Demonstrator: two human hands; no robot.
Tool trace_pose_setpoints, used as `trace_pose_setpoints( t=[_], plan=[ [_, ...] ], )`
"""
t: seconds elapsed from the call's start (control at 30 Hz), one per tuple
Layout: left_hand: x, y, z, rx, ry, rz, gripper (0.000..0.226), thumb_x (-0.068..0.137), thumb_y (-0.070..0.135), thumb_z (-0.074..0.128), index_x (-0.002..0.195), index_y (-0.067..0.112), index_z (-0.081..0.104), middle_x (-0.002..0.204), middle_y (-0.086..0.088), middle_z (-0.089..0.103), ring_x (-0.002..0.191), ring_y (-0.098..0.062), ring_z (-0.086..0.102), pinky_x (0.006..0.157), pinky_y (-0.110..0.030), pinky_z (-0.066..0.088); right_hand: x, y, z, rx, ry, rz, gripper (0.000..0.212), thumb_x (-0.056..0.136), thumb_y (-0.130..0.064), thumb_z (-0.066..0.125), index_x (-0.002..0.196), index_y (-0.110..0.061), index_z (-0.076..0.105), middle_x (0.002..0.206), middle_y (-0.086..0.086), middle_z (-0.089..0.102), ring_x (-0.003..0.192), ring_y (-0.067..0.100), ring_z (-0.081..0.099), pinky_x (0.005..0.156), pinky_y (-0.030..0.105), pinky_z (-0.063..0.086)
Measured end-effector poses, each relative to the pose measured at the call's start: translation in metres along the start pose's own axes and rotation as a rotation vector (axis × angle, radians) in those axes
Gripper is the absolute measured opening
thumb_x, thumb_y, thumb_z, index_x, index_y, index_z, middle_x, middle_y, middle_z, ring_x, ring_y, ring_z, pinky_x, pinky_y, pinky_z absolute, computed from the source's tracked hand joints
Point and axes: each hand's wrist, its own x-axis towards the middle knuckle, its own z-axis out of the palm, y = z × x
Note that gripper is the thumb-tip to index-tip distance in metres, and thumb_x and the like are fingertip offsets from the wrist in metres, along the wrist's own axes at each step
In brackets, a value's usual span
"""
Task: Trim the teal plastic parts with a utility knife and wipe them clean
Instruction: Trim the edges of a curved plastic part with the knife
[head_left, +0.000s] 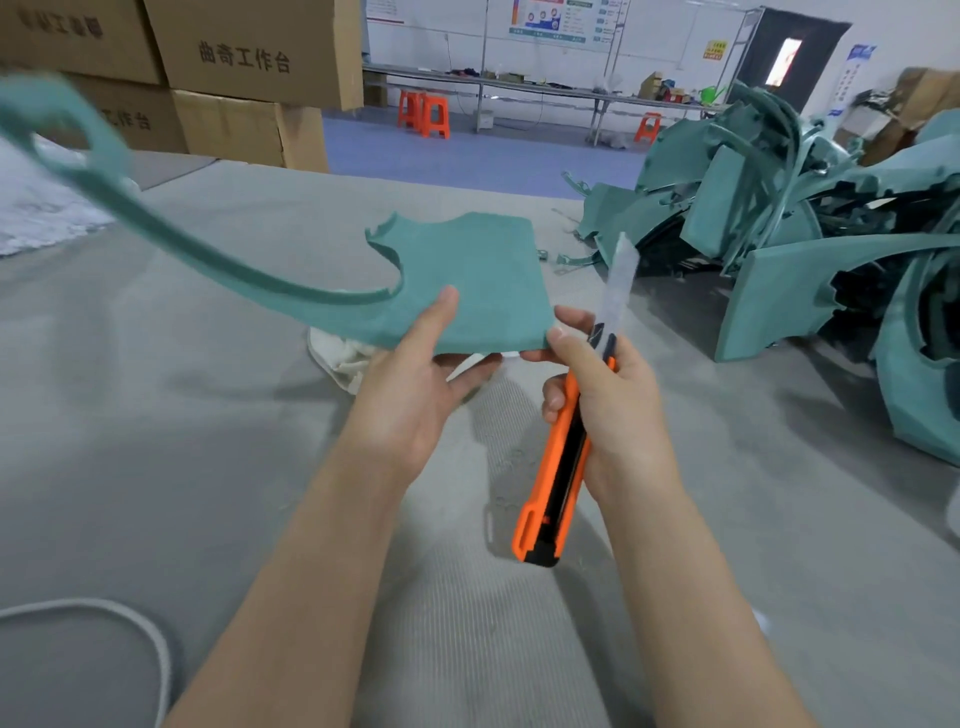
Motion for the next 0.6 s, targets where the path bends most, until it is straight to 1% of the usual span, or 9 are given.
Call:
trace_pose_setpoints(
  t=[0.07,0.17,0.27,0.3,0.37,0.43,0.47,0.53,0.6],
  plan=[
    [0.000,0.003,-0.004,-0.013,0.029,0.021,0.037,0.090,0.027,0.057,0.126,0.017,0.057,0.122,-0.001,0.067,0.111,-0.016,0.064,0.090,-0.037,0.055,0.002,-0.003,-0.005,0.021,0.080,-0.015,0.009,0.093,-0.011,0.061,0.096,-0.019,0.063,0.072,0.003,0.071,0.040,0.011,0.045,0.042,0.021,0.042],
    [0.002,0.002,-0.007,0.105,0.098,0.094,0.034,0.095,0.023,0.055,0.127,0.012,0.057,0.116,-0.001,0.069,0.107,-0.016,0.066,0.085,-0.035,0.057,0.005,-0.007,-0.012,0.062,0.168,-0.036,0.010,0.093,-0.010,0.061,0.090,-0.019,0.064,0.070,0.000,0.068,0.041,0.010,0.046,0.042,0.021,0.041],
    [0.004,-0.004,-0.008,0.203,0.140,0.104,0.030,0.096,0.018,0.054,0.126,0.012,0.056,0.117,-0.005,0.066,0.103,-0.016,0.067,0.074,-0.030,0.057,0.007,-0.008,-0.017,0.065,0.191,-0.057,0.012,0.093,-0.009,0.060,0.087,-0.019,0.062,0.067,-0.002,0.066,0.041,0.010,0.046,0.042,0.021,0.041],
    [0.004,-0.005,-0.008,0.231,0.133,0.096,0.029,0.096,0.015,0.054,0.126,0.012,0.056,0.117,-0.007,0.066,0.101,-0.015,0.068,0.072,-0.028,0.057,0.008,-0.008,-0.017,0.050,0.194,-0.068,0.012,0.093,-0.009,0.060,0.087,-0.019,0.062,0.066,-0.003,0.065,0.041,0.010,0.046,0.042,0.020,0.040],
    [0.004,-0.007,-0.008,0.246,0.093,0.081,0.029,0.095,0.009,0.055,0.124,0.013,0.055,0.110,-0.005,0.069,0.095,-0.014,0.070,0.071,-0.026,0.057,0.009,-0.007,-0.018,0.014,0.195,-0.094,0.011,0.094,-0.010,0.059,0.087,-0.019,0.059,0.065,-0.006,0.063,0.041,0.011,0.046,0.042,0.021,0.040],
    [0.003,-0.008,-0.008,0.221,0.072,0.075,0.031,0.095,0.004,0.055,0.124,0.014,0.054,0.105,-0.002,0.070,0.091,-0.013,0.071,0.070,-0.025,0.057,0.009,-0.005,-0.018,-0.016,0.193,-0.116,0.009,0.095,-0.017,0.059,0.088,-0.020,0.058,0.065,-0.009,0.063,0.041,0.012,0.046,0.042,0.022,0.041],
    [0.003,-0.008,-0.008,0.204,0.087,0.072,0.032,0.095,0.003,0.054,0.125,0.013,0.053,0.105,-0.003,0.070,0.090,-0.013,0.071,0.069,-0.024,0.057,0.009,-0.005,-0.018,-0.031,0.195,-0.123,0.009,0.097,-0.022,0.058,0.088,-0.021,0.057,0.066,-0.009,0.063,0.041,0.012,0.047,0.042,0.022,0.041],
    [0.004,-0.006,-0.008,0.161,0.149,0.063,0.031,0.095,0.001,0.052,0.125,0.009,0.053,0.109,-0.006,0.068,0.085,-0.010,0.071,0.066,-0.022,0.056,0.009,-0.004,-0.019,-0.067,0.199,-0.132,0.020,0.100,-0.036,0.050,0.090,-0.020,0.057,0.068,-0.007,0.065,0.041,0.013,0.047,0.041,0.021,0.040],
    [0.006,-0.004,-0.009,0.095,0.201,0.046,0.028,0.095,0.000,0.050,0.122,0.007,0.055,0.102,-0.005,0.069,0.078,-0.007,0.070,0.062,-0.020,0.055,0.010,-0.003,-0.019,-0.109,0.195,-0.147,0.037,0.103,-0.045,0.038,0.087,-0.018,0.057,0.062,-0.005,0.062,0.040,0.014,0.047,0.040,0.021,0.039]
  ],
)
